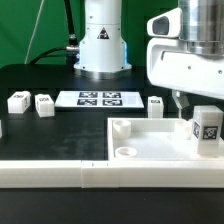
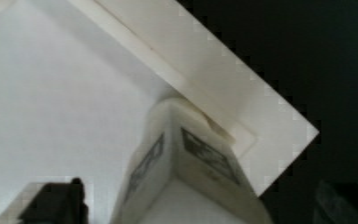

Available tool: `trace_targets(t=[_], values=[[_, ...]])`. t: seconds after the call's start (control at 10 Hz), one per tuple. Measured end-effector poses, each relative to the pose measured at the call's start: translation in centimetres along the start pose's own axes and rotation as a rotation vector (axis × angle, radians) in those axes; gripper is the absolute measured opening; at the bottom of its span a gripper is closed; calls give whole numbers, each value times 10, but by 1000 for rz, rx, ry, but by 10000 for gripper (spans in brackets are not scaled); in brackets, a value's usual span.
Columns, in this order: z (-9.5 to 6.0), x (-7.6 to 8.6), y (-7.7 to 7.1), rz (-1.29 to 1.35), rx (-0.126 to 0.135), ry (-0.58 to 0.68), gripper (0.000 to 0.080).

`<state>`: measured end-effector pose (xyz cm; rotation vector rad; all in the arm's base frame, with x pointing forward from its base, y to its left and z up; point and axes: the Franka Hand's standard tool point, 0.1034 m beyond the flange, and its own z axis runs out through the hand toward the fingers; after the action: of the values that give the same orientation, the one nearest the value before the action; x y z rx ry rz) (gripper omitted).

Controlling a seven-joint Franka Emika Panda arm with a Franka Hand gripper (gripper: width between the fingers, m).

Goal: Assemble one leg

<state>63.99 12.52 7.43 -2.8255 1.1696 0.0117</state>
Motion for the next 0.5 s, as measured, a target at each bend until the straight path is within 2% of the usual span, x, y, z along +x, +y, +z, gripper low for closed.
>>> trace_targets(t=[0.3,0.5], values=[[0,-4,-2,-329,-39,7,649],[-2,-1,-2,-525,-51,7,649]])
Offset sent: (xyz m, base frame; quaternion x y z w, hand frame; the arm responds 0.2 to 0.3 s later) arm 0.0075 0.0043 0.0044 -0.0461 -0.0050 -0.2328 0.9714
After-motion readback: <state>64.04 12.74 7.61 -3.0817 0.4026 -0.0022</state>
